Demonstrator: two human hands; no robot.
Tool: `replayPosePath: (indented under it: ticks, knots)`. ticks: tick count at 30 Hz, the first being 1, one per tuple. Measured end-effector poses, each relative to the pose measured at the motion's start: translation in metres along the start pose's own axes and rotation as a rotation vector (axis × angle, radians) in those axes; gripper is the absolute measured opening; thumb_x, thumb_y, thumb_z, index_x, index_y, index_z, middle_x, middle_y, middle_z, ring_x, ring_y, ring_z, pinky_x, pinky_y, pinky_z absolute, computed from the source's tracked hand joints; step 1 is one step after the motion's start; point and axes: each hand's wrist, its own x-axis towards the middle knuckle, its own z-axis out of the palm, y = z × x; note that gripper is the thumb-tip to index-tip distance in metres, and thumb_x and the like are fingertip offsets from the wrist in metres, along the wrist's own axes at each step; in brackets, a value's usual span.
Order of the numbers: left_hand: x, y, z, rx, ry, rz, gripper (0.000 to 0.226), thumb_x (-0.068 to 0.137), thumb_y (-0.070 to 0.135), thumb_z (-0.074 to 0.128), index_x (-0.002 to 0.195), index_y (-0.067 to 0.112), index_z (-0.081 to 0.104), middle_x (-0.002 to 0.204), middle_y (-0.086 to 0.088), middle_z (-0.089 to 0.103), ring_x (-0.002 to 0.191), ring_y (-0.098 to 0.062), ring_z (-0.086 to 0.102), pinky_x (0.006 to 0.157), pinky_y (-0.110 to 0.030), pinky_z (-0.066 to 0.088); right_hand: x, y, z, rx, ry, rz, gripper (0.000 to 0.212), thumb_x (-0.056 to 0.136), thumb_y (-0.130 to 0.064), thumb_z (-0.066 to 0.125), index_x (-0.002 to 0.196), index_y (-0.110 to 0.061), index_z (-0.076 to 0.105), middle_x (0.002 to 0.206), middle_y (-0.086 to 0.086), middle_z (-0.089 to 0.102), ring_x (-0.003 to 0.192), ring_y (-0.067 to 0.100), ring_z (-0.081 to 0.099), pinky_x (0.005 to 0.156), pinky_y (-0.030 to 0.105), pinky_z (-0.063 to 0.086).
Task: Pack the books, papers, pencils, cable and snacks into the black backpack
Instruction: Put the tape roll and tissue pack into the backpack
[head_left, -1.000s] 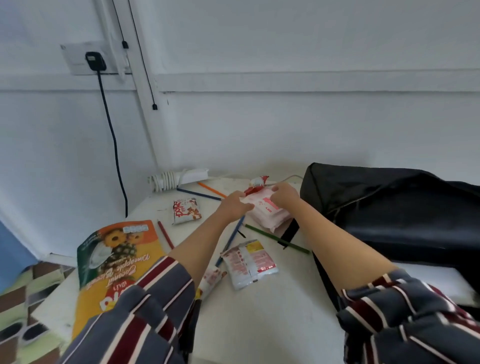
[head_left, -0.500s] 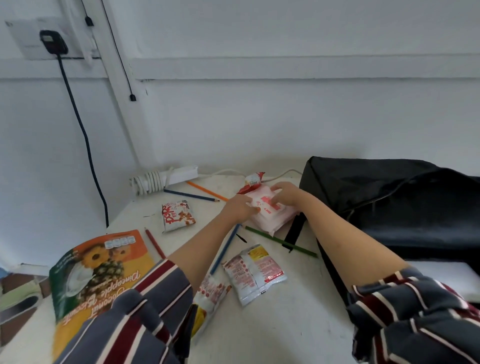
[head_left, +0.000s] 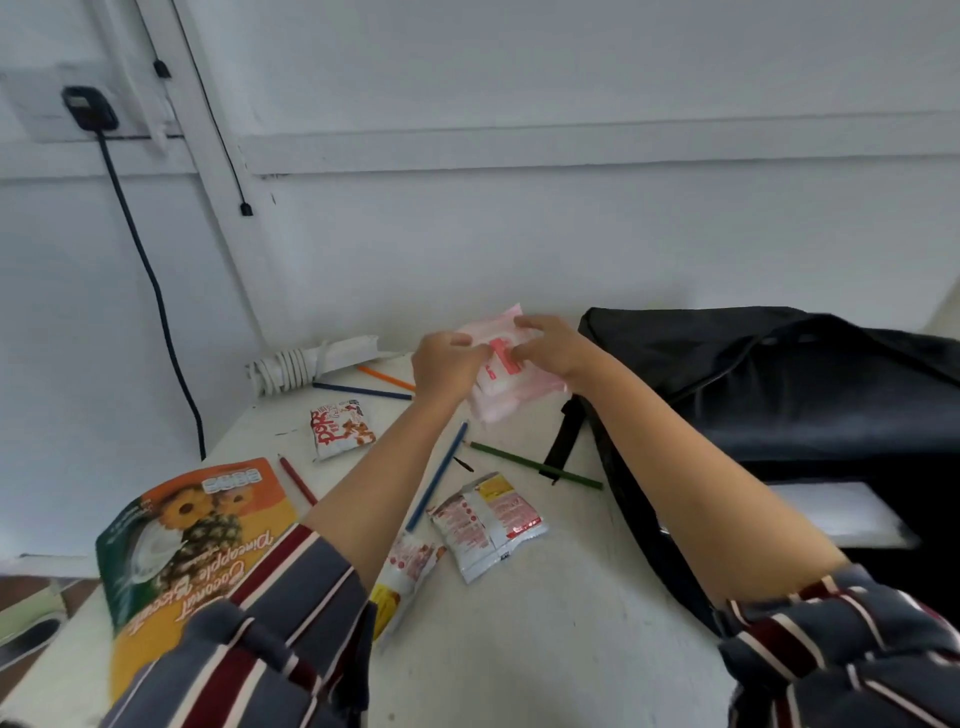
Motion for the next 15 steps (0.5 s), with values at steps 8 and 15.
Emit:
replayPosePath:
  ticks: [8,15]
  knots:
    - [-0.047,0.04,0.001,-0.12,0.179,0.069,0.022,0.083,0.02,0.059,0.103,0.015,0.068,0.083,0.011,0.061,0.063,-0.001,0.055,0.061,-0.02,0.045,-0.074,-0.021,-0.027,0.091,0.025,-0.084,0.064,0.085,-0.001,0.059,0.142,-0.014,0.034,0.141,0.011,0.037,0.102,0.025,0.055,0.08,0.035,0.055]
    - [-0.11,0.063,0.031,-0.178,0.044,0.023,0.022,0.081,0.019,0.064,0.103,0.014,0.067,0.095,0.003,0.064,0.084,-0.015,0.061,0.071,-0.025,0.05,-0.141,0.016,-0.078,0.365,-0.079,0.01,0.062,0.085,0.005,0.058,0.142,-0.007,0.034,0.124,0.014,0.051,0.089,0.022,0.061,0.071,0.033,0.057]
